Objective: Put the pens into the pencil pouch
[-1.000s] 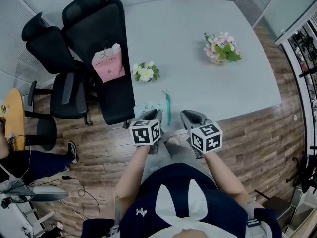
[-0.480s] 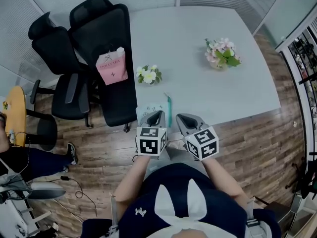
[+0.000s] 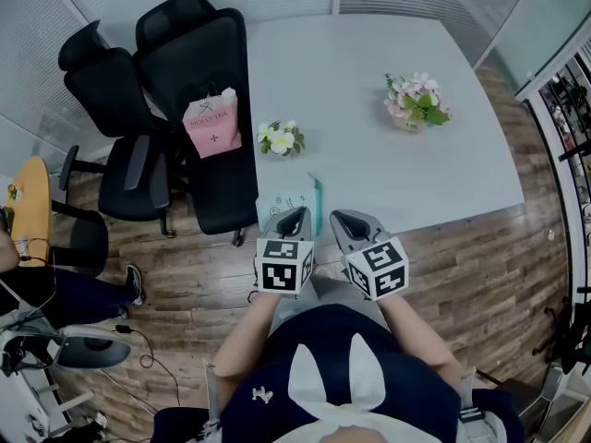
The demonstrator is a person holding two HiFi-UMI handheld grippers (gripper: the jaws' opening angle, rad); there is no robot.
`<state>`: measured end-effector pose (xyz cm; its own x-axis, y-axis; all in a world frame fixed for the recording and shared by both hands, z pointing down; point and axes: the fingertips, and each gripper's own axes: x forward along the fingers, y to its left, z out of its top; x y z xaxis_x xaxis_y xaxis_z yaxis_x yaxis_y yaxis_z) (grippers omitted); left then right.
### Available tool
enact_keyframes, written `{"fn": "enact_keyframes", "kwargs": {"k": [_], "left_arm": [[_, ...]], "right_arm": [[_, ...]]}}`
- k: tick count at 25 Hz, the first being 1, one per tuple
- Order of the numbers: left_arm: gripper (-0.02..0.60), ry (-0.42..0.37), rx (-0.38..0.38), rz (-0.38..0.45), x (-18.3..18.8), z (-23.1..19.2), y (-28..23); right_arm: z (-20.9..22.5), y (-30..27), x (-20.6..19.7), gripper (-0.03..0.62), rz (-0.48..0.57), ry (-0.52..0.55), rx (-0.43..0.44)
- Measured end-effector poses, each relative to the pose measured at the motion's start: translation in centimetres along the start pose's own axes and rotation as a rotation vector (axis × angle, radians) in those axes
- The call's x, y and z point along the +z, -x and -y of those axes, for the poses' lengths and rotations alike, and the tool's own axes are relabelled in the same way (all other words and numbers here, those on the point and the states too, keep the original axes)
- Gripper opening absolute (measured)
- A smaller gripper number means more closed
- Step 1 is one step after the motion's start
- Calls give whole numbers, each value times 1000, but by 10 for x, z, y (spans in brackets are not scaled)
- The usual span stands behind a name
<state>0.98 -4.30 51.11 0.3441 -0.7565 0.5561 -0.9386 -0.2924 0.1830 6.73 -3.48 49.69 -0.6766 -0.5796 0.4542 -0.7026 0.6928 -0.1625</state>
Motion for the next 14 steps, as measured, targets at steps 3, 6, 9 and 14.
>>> {"fn": "enact_keyframes", "kwargs": {"k": [3, 6, 9, 14], "left_arm": [[23, -2, -9, 4, 2, 3, 1], [23, -11, -14, 6, 2, 6, 3], [23, -13, -14, 8, 3, 7, 3], [23, -8, -12, 10, 1, 7, 3]], "right_arm": [[1, 2, 1, 3, 3, 1, -4], [1, 3, 1, 3, 5, -1, -3], [1, 4, 0, 3, 5, -2, 0], [2, 6, -2, 3, 6, -9, -2]]}}
